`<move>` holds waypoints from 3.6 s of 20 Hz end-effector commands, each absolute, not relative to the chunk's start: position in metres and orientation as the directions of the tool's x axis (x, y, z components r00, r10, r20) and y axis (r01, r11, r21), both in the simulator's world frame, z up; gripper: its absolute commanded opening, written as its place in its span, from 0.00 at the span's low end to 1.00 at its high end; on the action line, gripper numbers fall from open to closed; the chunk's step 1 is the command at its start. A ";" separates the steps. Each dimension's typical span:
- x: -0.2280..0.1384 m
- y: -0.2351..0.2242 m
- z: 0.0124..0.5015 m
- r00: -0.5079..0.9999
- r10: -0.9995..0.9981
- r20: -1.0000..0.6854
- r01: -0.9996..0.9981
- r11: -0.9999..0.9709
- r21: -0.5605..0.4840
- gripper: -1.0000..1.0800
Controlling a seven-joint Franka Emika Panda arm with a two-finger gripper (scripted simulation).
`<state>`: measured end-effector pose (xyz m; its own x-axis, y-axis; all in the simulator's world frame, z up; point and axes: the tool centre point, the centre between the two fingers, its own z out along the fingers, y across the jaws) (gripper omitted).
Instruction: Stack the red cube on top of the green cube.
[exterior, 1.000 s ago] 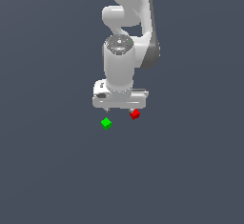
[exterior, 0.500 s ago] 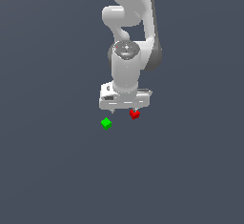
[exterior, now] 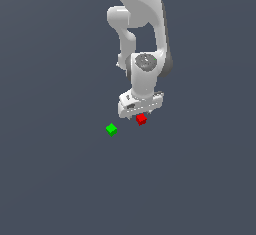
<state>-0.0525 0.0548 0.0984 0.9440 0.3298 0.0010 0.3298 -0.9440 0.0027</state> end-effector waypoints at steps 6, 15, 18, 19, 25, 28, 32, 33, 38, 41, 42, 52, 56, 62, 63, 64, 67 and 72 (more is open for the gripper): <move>-0.076 0.070 0.074 0.902 0.432 0.001 0.432 -0.902 -0.001 0.96; -0.078 0.071 0.068 0.897 0.442 -0.001 0.442 -0.897 -0.001 0.96; -0.078 0.071 0.060 0.897 0.442 0.000 0.442 -0.897 -0.001 0.96; -0.078 0.071 0.056 0.897 0.442 0.000 0.442 -0.897 -0.001 0.96; -0.079 0.071 0.029 0.896 0.443 0.000 0.443 -0.896 0.000 0.96; -0.079 0.071 0.022 0.896 0.444 0.000 0.444 -0.896 0.000 0.96; -0.078 0.071 0.020 0.896 0.444 0.000 0.444 -0.896 0.000 0.00; -0.078 0.071 0.020 0.896 0.444 0.000 0.444 -0.896 0.000 0.00; -0.078 0.071 0.020 0.896 0.444 0.000 0.444 -0.896 0.000 0.00; -0.078 0.071 0.020 0.896 0.444 0.000 0.444 -0.896 0.000 0.00; -0.079 0.071 0.020 0.896 0.443 0.000 0.443 -0.896 0.000 0.00; -0.079 0.071 0.047 0.896 0.444 0.000 0.444 -0.896 0.000 0.00; -0.080 0.071 0.073 0.896 0.444 0.000 0.444 -0.896 0.000 0.00; -0.080 0.071 0.108 0.896 0.444 0.000 0.444 -0.896 0.000 0.00; -0.080 0.071 0.111 0.896 0.444 0.000 0.444 -0.896 0.000 0.00; -0.079 0.071 0.115 0.896 0.444 0.000 0.444 -0.896 0.000 0.00; -0.079 0.071 0.121 0.896 0.444 0.000 0.444 -0.896 0.000 0.00; -0.078 0.071 0.120 0.896 0.444 0.000 0.444 -0.896 0.000 0.00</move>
